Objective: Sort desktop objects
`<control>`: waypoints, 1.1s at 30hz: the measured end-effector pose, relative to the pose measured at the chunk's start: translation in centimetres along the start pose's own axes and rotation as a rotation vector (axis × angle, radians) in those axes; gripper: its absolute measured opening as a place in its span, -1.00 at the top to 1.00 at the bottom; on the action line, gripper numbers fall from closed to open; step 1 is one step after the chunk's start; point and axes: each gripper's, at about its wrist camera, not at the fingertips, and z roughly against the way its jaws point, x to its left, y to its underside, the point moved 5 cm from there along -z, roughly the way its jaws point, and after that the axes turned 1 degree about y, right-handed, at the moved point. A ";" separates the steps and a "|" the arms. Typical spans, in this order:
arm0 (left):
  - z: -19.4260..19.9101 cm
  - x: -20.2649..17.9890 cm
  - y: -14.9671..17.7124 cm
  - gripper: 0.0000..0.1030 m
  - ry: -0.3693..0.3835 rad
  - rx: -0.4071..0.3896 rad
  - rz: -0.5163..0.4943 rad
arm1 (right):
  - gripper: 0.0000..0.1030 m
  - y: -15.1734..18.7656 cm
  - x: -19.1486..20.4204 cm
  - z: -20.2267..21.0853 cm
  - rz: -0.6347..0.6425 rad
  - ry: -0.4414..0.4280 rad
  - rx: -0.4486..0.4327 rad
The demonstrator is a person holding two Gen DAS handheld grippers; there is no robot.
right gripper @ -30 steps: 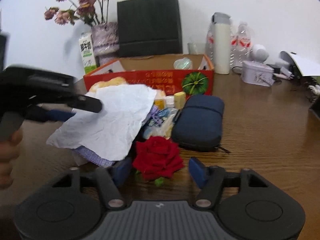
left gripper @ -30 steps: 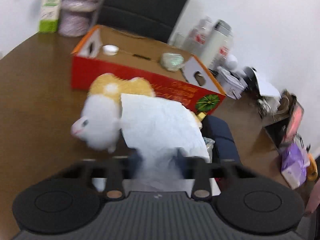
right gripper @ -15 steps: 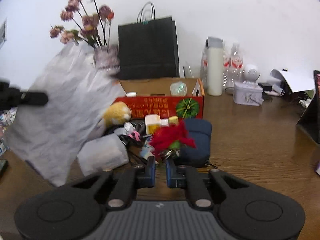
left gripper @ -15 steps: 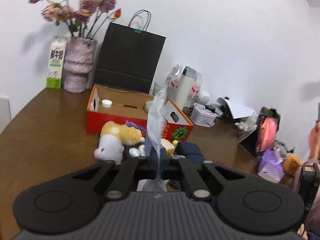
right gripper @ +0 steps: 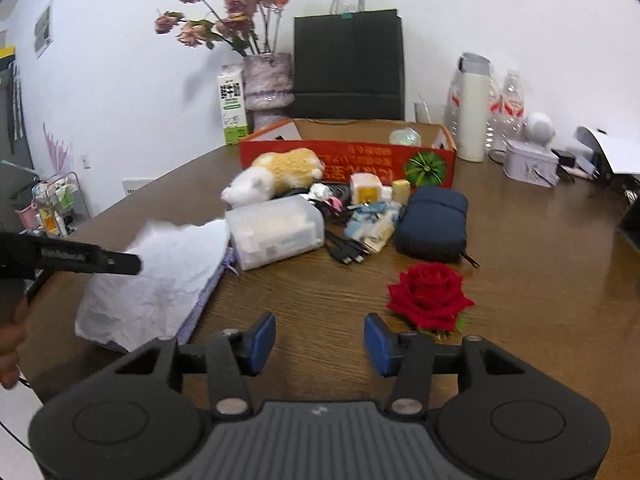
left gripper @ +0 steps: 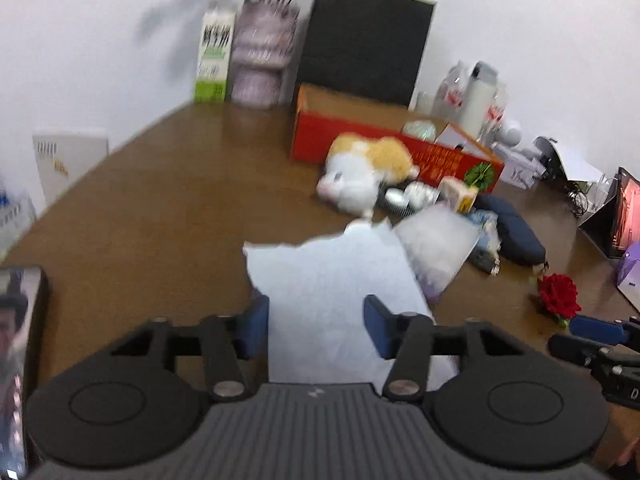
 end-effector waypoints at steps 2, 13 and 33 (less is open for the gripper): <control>-0.9 -0.6 -0.7 -0.42 0.011 -0.014 -0.033 | -0.09 -0.2 0.7 -0.4 0.004 -0.036 0.006; -0.1 1.1 -0.6 0.93 -0.005 0.011 -0.043 | -0.03 -1.5 5.8 -5.5 0.056 -0.139 0.079; -2.4 -2.8 1.5 0.93 0.111 0.116 -0.119 | 0.65 0.9 5.6 -2.0 0.170 0.039 0.110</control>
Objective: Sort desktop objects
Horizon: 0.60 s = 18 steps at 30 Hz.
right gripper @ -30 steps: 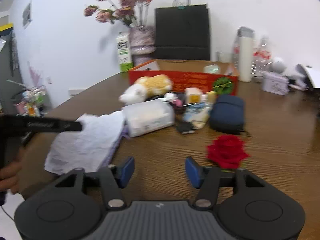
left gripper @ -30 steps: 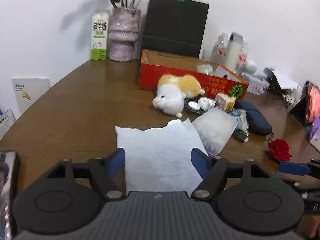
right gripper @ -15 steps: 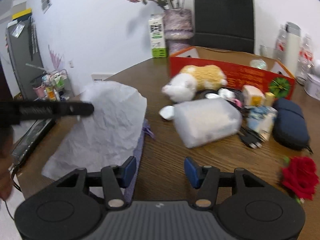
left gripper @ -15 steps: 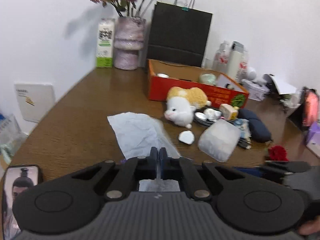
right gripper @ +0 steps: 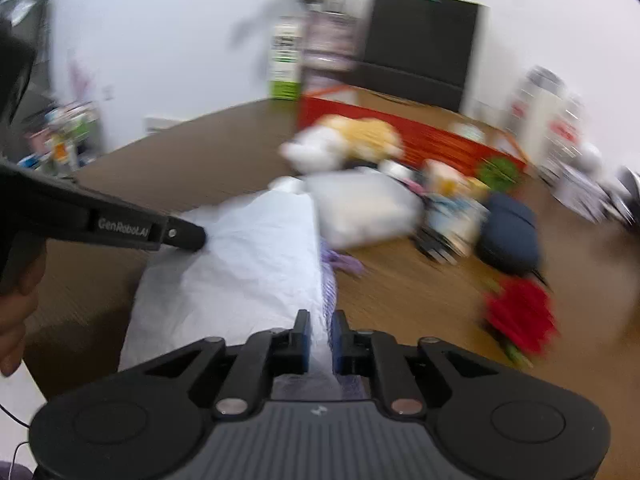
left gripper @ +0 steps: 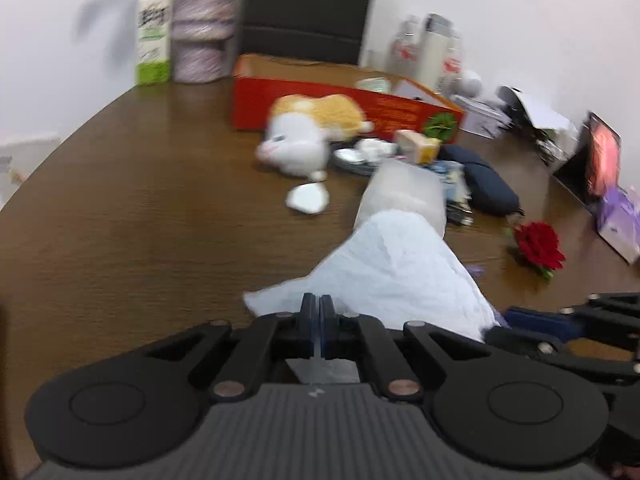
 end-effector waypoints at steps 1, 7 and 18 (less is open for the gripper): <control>-0.1 -0.6 -0.1 0.88 0.012 0.009 0.000 | 0.51 0.5 -0.6 0.5 -0.011 0.015 0.004; 1.0 -3.3 -0.3 -0.04 0.159 -0.005 0.015 | -0.03 0.5 -1.9 2.6 -0.030 -0.015 -0.061; 2.3 -0.2 0.3 -0.28 0.182 -0.006 0.136 | 0.99 -1.5 2.1 1.5 0.097 -0.058 -0.171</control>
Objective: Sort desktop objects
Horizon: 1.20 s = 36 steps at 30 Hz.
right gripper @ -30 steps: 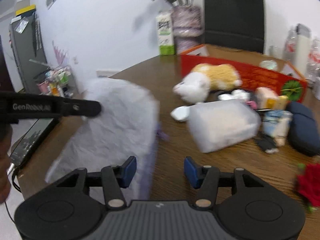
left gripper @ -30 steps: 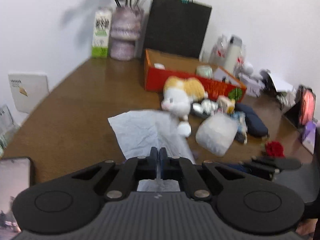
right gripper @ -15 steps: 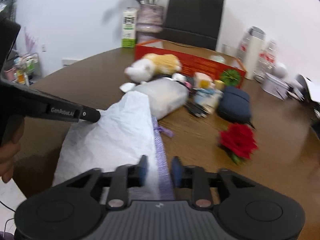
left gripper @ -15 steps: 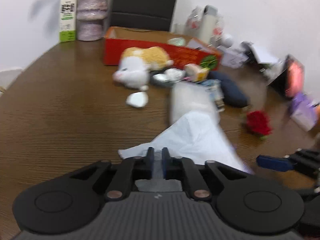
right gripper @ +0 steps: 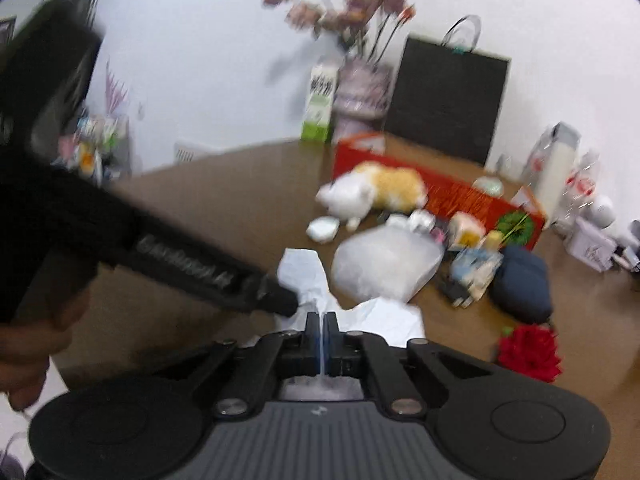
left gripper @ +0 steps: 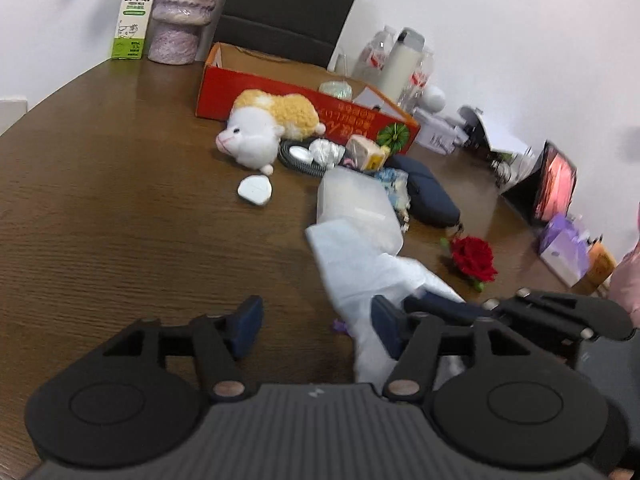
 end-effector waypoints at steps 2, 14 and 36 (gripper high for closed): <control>0.4 -0.2 -0.5 -0.31 0.055 -0.025 0.021 | 0.98 -0.8 -1.0 0.9 -0.045 0.014 -0.046; -2.1 -9.2 2.5 -0.98 0.111 0.050 -0.232 | 0.98 -1.9 -12.5 5.1 -0.308 0.080 -0.045; -1.1 -6.1 2.8 0.78 -0.106 0.057 -0.281 | -0.08 7.0 -10.4 4.2 -0.254 0.114 0.150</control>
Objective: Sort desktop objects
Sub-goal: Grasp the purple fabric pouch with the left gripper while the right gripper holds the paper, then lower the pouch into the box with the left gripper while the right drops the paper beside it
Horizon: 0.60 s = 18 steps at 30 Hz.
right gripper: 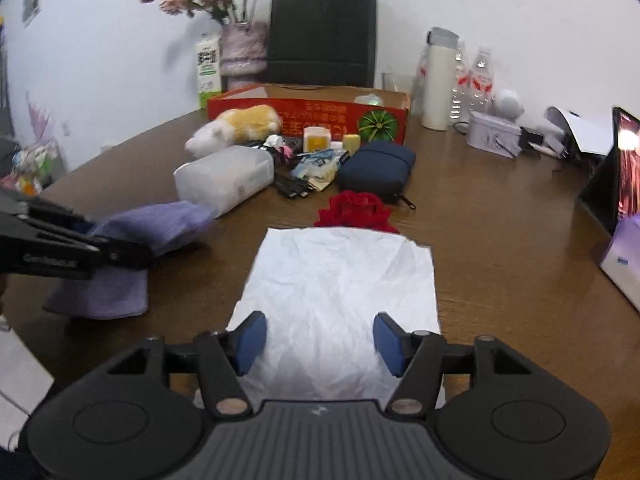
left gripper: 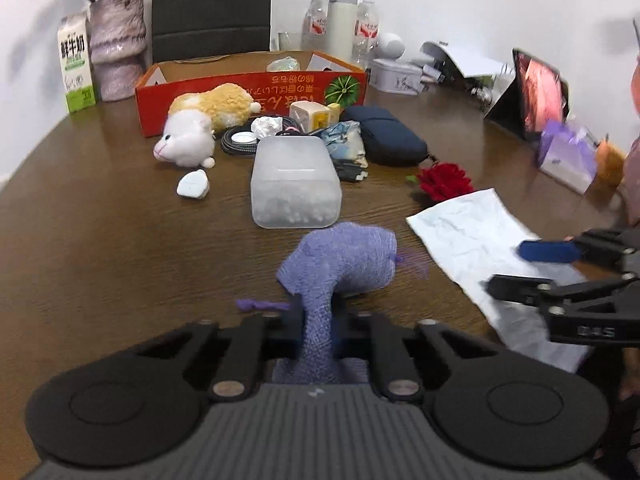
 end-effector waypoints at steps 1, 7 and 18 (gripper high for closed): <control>0.4 0.1 0.0 0.80 -0.005 -0.017 0.010 | 0.23 0.0 0.1 0.0 -0.004 0.002 0.001; 3.3 0.7 -1.3 0.80 -0.013 -0.121 0.037 | 1.00 -0.5 1.2 0.2 -0.019 -0.028 0.032; 1.5 6.0 -16.4 0.80 -0.076 -0.255 0.011 | 1.00 -14.6 1.0 3.3 -0.028 -0.101 -0.288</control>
